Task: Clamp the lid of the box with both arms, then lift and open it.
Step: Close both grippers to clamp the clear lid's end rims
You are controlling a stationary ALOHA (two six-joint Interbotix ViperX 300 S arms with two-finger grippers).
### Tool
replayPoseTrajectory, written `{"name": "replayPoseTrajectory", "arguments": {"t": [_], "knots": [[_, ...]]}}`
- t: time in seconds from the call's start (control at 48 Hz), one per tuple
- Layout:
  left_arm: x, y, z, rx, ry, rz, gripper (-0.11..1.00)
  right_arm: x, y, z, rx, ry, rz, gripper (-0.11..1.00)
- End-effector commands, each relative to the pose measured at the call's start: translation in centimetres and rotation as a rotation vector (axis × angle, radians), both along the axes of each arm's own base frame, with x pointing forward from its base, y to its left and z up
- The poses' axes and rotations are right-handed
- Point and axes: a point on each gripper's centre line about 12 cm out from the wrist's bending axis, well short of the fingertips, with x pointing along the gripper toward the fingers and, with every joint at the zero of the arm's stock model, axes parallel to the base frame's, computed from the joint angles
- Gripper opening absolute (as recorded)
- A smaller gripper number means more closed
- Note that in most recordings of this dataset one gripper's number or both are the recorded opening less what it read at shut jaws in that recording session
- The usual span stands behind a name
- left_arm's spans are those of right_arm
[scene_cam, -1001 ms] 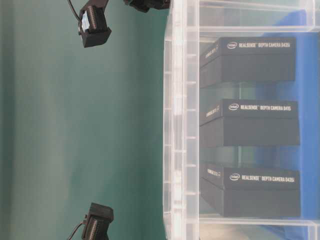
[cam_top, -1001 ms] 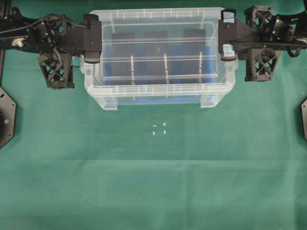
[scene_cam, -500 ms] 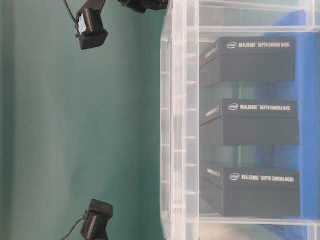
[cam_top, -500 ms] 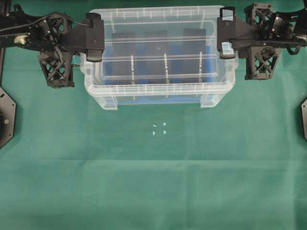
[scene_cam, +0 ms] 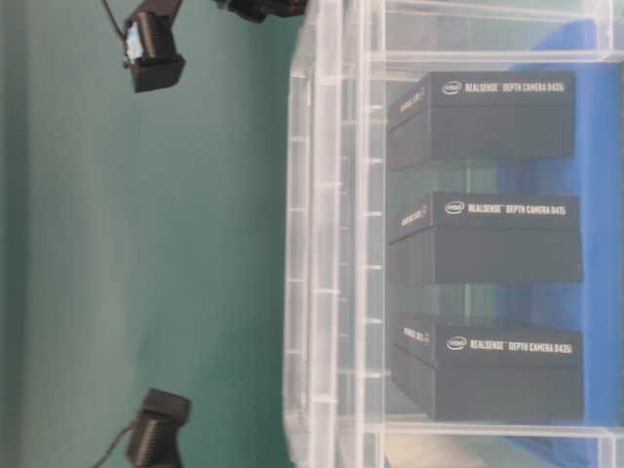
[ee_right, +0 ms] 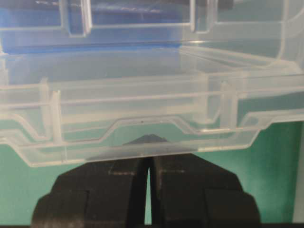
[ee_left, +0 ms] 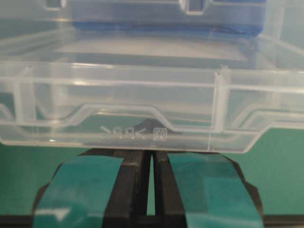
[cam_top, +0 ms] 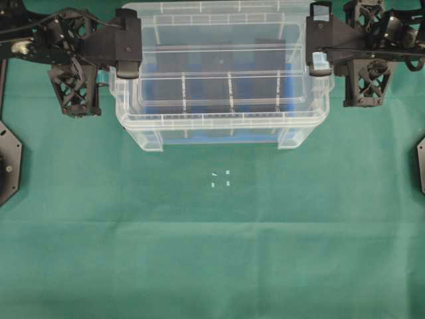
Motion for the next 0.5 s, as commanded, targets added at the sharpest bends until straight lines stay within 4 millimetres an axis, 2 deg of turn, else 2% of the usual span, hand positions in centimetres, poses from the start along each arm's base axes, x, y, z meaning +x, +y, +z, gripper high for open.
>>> {"name": "replayPoseTrajectory", "arguments": {"t": [0.0, 0.48], "knots": [[1.5, -0.6, 3.6, 0.031, -0.115, -0.020, 0.00, 1.7, 0.8, 3.4, -0.027, -0.108, 0.029, 0.00], [1.2, -1.1, 5.0, 0.017, -0.091, -0.026, 0.00, 1.7, 1.1, 5.3, -0.020, -0.095, 0.029, 0.00]]}}
